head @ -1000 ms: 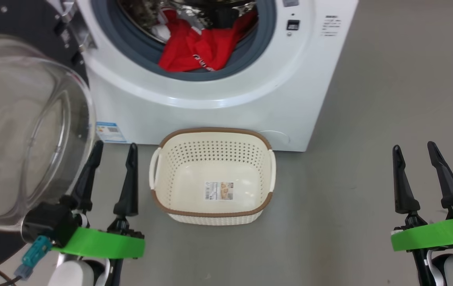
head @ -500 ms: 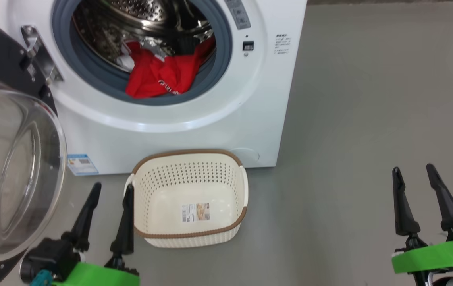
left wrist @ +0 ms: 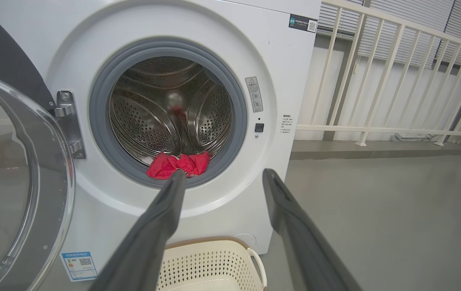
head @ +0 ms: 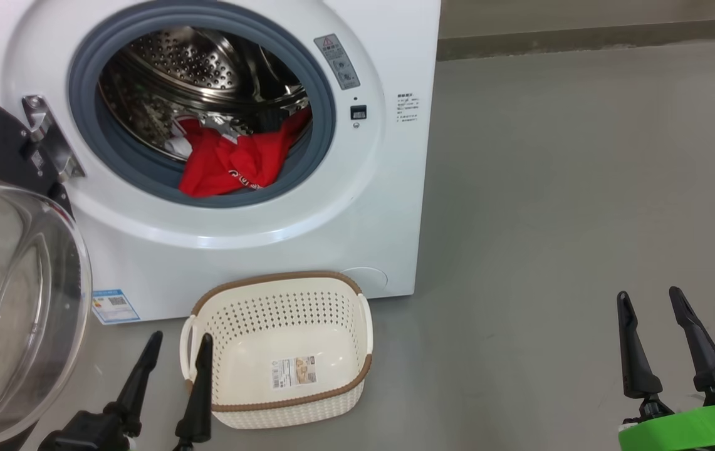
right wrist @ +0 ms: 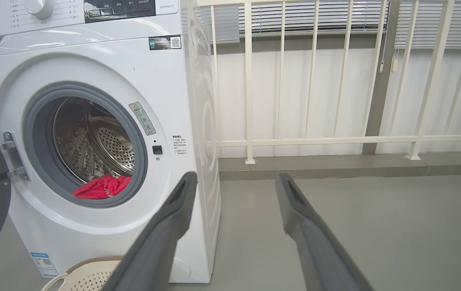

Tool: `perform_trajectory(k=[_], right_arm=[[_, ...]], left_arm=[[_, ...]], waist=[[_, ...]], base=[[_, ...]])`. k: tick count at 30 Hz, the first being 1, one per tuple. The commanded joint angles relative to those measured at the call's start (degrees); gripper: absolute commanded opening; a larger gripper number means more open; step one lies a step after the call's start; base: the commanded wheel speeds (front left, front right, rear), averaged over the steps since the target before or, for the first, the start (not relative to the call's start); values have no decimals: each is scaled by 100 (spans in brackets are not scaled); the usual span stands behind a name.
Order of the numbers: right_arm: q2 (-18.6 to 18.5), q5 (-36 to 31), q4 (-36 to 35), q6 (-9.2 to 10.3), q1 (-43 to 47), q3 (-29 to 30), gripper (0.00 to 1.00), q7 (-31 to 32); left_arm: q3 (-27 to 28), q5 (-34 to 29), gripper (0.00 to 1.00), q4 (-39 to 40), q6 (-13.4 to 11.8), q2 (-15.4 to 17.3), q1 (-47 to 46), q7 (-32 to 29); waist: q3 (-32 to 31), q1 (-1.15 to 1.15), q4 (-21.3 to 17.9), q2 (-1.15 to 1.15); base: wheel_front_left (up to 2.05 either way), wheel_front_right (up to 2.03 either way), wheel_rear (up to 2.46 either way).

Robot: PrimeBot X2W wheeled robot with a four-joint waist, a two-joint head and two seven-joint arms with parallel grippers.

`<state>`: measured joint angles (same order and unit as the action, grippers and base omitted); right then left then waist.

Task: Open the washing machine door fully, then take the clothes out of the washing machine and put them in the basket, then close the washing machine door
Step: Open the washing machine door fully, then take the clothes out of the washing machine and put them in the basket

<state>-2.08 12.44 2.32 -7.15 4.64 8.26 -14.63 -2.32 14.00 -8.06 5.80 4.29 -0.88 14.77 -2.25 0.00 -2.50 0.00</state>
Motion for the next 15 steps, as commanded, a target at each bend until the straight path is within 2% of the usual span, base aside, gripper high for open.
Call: perform_trajectory(k=[1,15], right_arm=[[-79,-54,-174,-34,-73,-131,100,-37],[-79,-85,-158,-34,-12,-160,100,-37]], left_arm=[[160,-66,100,168,-40,48,-52,23],[106,-81,100,67,-96,1,-35,23]], waist=[[-18,0,-8,0],[-88,0,54,0]], base=[[0,0,0],[5,-5,0]])
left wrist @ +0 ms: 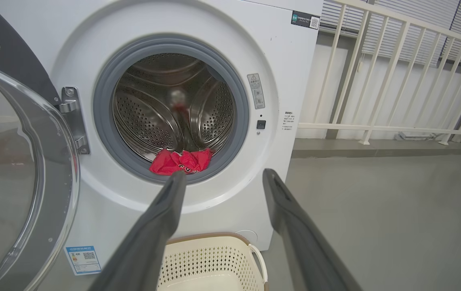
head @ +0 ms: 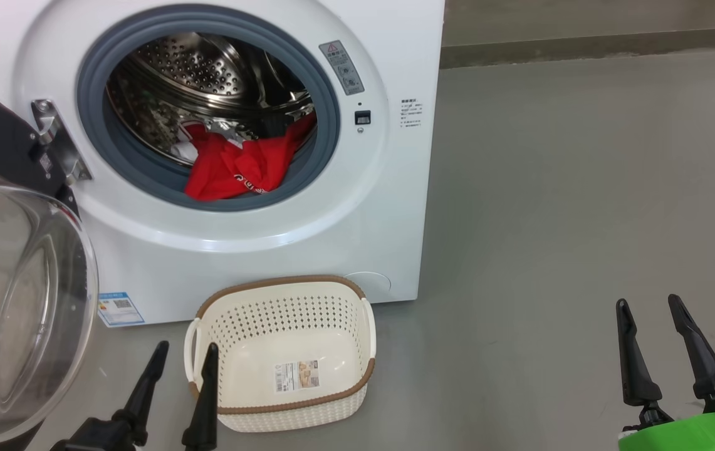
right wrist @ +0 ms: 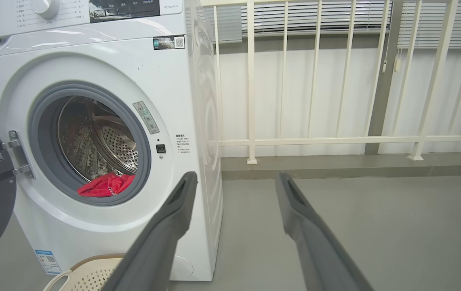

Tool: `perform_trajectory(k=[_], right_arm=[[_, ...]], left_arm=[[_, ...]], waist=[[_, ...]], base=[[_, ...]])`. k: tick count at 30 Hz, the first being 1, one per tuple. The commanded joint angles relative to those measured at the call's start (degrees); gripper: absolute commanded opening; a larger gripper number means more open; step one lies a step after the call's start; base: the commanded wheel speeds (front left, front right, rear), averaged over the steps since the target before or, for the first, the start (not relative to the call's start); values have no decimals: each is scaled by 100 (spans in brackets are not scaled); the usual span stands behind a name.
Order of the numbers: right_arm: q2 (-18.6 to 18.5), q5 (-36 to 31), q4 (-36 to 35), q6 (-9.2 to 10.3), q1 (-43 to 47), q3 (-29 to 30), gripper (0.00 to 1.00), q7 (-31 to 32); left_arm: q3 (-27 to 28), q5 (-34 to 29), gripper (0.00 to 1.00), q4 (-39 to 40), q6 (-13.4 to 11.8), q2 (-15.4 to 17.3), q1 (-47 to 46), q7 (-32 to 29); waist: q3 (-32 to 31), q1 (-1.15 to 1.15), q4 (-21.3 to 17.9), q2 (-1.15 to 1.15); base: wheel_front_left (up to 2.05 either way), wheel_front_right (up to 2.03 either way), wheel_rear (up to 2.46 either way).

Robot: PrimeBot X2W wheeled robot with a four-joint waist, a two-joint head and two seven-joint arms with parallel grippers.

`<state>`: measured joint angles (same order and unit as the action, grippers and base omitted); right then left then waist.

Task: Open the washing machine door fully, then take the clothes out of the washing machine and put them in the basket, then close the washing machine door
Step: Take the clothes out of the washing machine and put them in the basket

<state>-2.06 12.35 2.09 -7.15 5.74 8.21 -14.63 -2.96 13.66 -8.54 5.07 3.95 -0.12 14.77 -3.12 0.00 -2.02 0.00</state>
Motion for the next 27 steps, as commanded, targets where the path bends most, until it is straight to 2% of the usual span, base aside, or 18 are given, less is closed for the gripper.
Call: perform_trajectory(k=[1,10,18,27], right_arm=[[-82,-77,-133,-34,-124,-165,100,-37],[-82,-47,-124,-34,-154,-181,100,-37],[-82,-20,-116,-34,-166,-191,100,-37],[-82,10,-101,-34,-203,-167,100,-37]], left_arm=[[162,-44,100,108,-22,33,-118,23],[96,-33,100,57,-5,35,-162,23],[239,-82,100,323,-117,6,-172,23],[252,-157,100,461,-210,-44,-179,23]], waist=[[-2,0,17,0],[34,0,79,0],[83,0,103,0],[117,0,115,0]], base=[[52,-52,0],[111,-111,0],[158,-158,0],[49,-49,0]])
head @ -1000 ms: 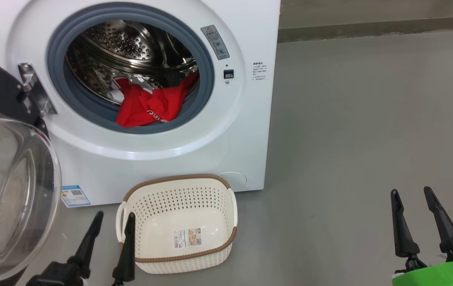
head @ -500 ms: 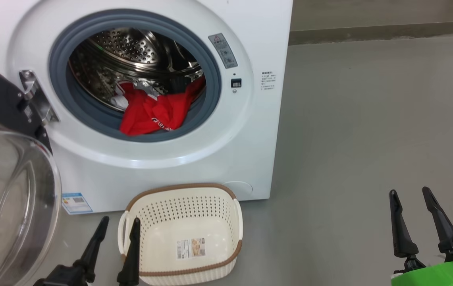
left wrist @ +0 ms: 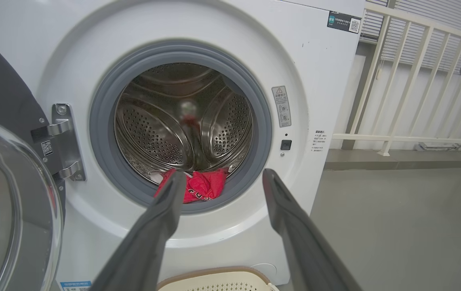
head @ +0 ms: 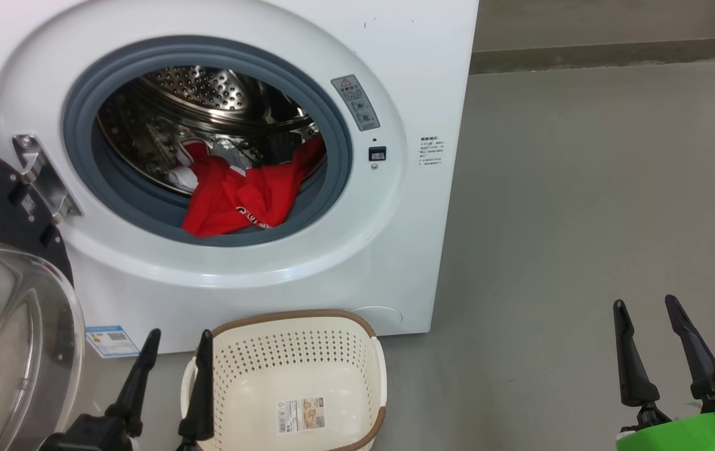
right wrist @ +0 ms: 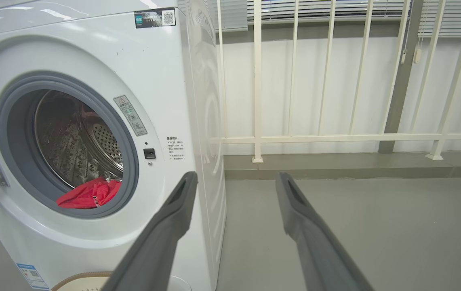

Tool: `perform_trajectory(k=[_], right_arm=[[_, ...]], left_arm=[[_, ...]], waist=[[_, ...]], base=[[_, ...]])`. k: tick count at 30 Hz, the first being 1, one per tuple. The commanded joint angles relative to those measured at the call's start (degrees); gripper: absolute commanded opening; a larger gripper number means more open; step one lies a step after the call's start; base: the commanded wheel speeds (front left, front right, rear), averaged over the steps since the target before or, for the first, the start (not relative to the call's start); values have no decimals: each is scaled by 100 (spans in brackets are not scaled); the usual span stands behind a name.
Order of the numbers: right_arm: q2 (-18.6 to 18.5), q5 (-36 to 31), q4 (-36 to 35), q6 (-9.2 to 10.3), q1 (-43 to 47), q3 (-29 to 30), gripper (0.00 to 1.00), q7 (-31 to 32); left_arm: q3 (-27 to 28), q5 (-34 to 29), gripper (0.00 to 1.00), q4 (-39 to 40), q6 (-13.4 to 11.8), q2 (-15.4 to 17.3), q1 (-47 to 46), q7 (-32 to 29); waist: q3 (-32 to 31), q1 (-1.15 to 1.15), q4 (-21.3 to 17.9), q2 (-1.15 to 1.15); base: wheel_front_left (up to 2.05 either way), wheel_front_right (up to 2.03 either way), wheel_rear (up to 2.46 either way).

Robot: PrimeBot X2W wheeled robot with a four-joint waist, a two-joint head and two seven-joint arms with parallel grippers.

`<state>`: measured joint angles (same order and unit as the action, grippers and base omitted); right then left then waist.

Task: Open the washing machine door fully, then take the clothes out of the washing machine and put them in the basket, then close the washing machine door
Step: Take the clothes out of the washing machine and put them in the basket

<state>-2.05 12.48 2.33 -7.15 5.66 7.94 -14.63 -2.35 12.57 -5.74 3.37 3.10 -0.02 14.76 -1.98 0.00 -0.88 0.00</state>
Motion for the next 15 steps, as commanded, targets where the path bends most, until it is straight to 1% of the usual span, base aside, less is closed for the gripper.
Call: perform_trajectory(k=[1,15], right_arm=[[-83,1,-122,-34,-198,-143,100,-37],[-83,-14,-142,-34,-196,-129,100,-37]], left_arm=[[190,-46,100,187,-43,36,-189,24],[158,-40,100,162,-102,3,-219,24]], waist=[[6,0,0,0],[107,0,96,0]], base=[[0,0,0],[0,0,0]])
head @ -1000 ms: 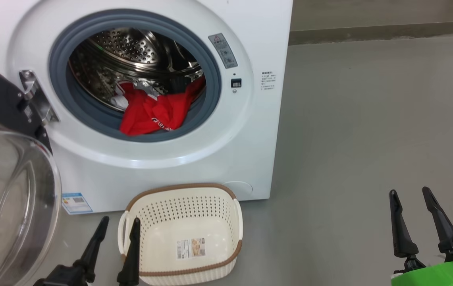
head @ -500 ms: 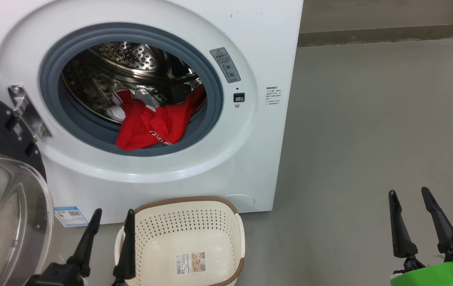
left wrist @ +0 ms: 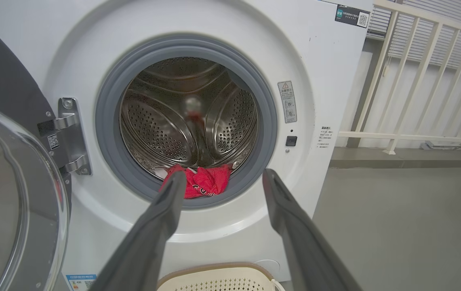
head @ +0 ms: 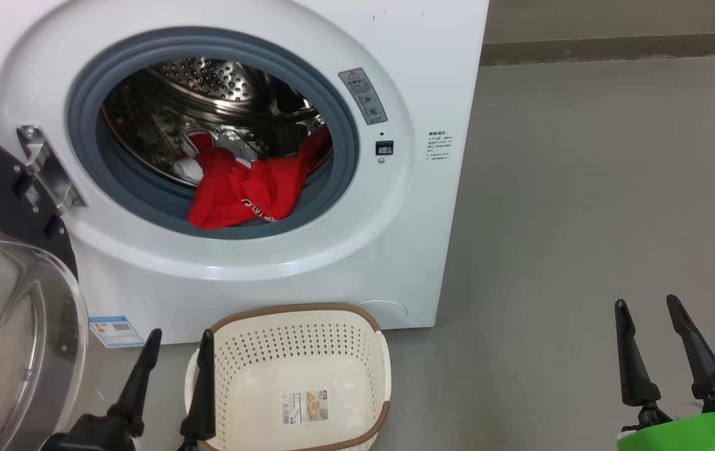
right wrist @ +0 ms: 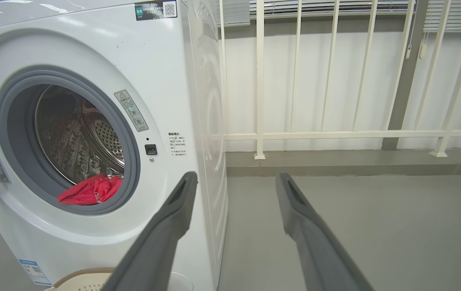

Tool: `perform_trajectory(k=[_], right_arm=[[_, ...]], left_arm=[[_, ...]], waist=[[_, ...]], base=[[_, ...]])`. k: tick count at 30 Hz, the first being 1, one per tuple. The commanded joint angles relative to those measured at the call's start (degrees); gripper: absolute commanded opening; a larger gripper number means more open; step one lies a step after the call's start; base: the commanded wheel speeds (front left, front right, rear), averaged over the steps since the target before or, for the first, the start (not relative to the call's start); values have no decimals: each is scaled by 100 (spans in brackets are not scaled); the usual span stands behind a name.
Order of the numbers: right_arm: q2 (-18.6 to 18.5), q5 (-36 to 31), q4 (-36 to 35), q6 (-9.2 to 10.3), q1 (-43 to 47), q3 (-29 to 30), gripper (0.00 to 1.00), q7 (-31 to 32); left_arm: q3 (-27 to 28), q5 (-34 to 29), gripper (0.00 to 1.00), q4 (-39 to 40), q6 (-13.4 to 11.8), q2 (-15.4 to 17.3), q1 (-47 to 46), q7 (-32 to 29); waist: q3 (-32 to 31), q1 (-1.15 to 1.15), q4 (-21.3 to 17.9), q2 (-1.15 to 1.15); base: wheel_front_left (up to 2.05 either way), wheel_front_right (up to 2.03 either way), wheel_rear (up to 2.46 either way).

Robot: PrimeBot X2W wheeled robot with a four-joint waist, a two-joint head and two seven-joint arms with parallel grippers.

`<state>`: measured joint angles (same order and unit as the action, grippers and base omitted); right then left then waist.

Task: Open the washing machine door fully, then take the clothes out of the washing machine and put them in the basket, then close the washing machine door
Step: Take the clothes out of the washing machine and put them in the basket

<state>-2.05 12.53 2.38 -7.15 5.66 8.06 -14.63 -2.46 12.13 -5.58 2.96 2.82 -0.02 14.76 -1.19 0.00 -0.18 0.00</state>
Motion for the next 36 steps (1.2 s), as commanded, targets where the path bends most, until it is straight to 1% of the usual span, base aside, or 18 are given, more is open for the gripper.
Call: perform_trajectory(k=[1,5,7,13,17,20,26,31,36], right_arm=[[-83,-25,-151,-34,-196,-149,100,-37],[-83,-39,-164,-34,-204,-160,100,-37],[-83,-48,-188,-34,-216,-173,100,-37],[-83,-86,-261,-34,-355,-205,100,-37],[-83,-110,-276,-34,-470,-219,100,-37],[-83,-99,-275,-34,-550,-257,100,-37],[-83,-47,-282,-34,-715,-326,100,-37],[-83,-51,-297,-34,-865,-369,100,-37],[-83,-54,-302,-34,-1038,-429,100,-37]], left_arm=[[160,9,100,144,-63,30,-226,24],[145,61,100,118,-70,23,-273,24],[156,159,100,111,-59,20,-315,24],[122,200,100,111,-58,14,-502,24],[58,363,100,82,22,11,-700,24],[54,431,100,88,22,9,-828,24],[55,432,100,-3,-83,8,-1072,24],[14,397,100,-162,-224,7,-1489,8],[6,592,100,-358,-314,15,-2018,-306]], waist=[[47,0,43,0],[156,0,106,0],[248,0,134,0],[585,0,195,0],[814,0,231,0],[977,0,230,0],[1358,0,157,0],[1689,0,76,0],[1932,0,-41,0]], base=[[0,0,0],[0,0,0],[0,0,0],[0,0,0],[0,0,0],[0,0,0],[0,0,0],[0,0,0],[0,0,0]])
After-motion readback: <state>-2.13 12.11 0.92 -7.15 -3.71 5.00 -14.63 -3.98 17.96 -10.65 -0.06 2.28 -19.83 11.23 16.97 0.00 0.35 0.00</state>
